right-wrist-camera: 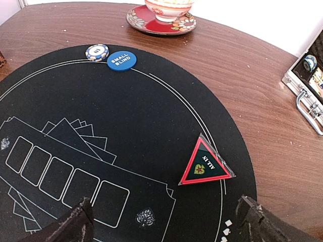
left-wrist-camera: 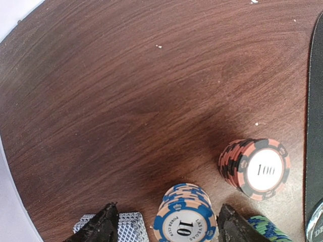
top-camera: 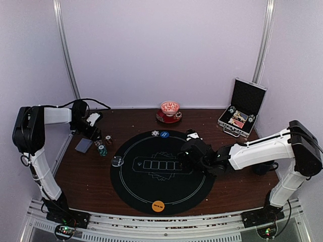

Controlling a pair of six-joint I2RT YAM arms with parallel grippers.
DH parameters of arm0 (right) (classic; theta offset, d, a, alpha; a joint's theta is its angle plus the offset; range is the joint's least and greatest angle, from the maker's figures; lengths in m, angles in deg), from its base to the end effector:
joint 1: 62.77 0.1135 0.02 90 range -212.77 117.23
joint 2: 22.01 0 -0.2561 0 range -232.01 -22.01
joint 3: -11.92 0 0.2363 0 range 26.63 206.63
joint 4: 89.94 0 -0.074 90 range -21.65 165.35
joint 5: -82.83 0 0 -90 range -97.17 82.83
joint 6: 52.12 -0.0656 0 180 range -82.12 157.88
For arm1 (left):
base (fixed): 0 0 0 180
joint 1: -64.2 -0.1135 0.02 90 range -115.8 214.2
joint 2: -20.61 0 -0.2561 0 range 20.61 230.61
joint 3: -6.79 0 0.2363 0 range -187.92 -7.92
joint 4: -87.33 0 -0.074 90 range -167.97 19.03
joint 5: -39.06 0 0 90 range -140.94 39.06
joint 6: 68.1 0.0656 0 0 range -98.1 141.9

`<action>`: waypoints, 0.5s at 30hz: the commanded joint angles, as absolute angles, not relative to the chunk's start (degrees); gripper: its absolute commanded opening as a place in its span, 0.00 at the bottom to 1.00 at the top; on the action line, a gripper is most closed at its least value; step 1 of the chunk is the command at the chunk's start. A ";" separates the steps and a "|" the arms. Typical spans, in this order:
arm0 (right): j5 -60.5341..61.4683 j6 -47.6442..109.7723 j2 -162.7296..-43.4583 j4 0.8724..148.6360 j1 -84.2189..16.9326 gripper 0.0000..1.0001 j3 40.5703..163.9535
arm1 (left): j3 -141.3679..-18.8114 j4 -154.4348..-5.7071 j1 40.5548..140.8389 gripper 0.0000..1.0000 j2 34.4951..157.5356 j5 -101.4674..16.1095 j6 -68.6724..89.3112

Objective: Distribute texas hold em gaming equipment
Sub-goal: Pick up the poker chip from the pile of poker chips.

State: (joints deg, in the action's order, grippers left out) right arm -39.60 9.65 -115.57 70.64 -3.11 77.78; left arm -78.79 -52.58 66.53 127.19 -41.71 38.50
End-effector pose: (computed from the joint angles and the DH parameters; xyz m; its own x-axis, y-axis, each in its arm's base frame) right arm 0.1986 0.2698 0.1645 -0.5835 -0.2066 -0.7854 -0.3043 0.9523 -0.0244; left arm 0.3800 -0.0260 0.1528 -0.8046 0.3150 -0.5034 0.3626 0.9319 0.0036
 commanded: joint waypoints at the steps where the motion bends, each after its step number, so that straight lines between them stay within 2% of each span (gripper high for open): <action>1: -41.47 10.41 -116.03 69.90 -2.74 1.00 79.10 | -78.85 -52.37 66.17 0.69 127.84 -40.15 39.81; 15: -41.71 10.39 -115.80 69.81 -2.59 1.00 79.10 | -77.48 -51.32 66.22 0.62 127.50 -39.77 40.88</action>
